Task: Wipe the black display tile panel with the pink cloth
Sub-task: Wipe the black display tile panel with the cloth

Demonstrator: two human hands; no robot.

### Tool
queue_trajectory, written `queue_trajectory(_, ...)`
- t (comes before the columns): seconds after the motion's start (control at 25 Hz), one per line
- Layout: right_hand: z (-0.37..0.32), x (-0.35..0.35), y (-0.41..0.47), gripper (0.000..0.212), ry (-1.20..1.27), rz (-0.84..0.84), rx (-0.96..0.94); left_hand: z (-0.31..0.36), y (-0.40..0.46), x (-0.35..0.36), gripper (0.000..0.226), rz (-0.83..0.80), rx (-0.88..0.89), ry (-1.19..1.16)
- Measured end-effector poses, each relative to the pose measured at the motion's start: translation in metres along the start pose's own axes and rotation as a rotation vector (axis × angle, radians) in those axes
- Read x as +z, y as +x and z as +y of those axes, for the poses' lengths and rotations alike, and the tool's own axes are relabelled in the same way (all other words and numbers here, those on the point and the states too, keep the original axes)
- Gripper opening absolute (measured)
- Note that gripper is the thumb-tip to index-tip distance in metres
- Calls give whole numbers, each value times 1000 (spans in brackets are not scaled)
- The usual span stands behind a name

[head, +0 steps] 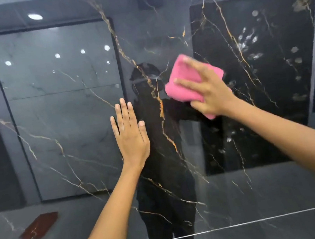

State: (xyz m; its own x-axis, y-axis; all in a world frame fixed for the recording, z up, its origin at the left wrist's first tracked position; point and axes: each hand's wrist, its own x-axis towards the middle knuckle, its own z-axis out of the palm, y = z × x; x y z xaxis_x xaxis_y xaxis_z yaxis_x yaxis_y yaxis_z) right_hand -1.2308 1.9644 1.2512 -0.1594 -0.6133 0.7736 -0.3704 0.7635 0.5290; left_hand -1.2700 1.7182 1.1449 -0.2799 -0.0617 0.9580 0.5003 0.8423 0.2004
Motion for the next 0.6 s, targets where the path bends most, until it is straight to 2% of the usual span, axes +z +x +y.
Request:
queue_trajectory(0.04,-6,3,6,65,5,33,57,5,-17,1,56,1,-31,-66)
queue_trajectory(0.12,-41,24,-18,68,3,-5,-42,14,-62,4,56,-7,-73,-152)
queue_trajectory(0.28,-122,60,-144,72,6,-442,-438,5,-130,20,58,-135,-83,-97)
queue_trajectory(0.36,-115,55,-162,67,11,-510,-509,-6,-135,32,58,-153,-62,37)
queue_trajectory(0.44,-76,41,-134,60,12,-362,-424,-9,-135,37,62,-132,-68,107)
queue_trajectory(0.6,-4,4,-79,54,-39,6,-5,-10,-136,38,62,-131,-52,117)
